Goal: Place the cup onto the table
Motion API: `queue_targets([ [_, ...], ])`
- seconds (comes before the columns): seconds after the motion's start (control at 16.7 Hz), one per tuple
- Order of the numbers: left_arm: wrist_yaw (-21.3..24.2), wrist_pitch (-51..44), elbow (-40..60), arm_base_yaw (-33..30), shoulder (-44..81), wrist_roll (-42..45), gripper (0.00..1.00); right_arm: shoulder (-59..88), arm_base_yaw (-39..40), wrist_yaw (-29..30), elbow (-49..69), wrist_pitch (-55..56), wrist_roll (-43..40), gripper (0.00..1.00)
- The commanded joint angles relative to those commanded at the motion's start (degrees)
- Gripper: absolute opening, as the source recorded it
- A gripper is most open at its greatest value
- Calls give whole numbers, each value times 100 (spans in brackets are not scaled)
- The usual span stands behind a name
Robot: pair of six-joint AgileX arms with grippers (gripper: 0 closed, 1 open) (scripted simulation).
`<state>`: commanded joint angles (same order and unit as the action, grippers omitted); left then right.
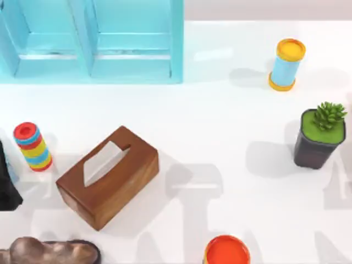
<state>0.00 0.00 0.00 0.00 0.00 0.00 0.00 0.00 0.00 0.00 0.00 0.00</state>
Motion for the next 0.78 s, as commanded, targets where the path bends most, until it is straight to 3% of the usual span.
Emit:
queue_targets([
  [0.36,0,0,0,0,0,0,100,621,-411,26,612,-611,-383,100],
  [0.78,0,0,0,0,0,0,100,3895,-1932,12,3343,-3380,-1879,100],
])
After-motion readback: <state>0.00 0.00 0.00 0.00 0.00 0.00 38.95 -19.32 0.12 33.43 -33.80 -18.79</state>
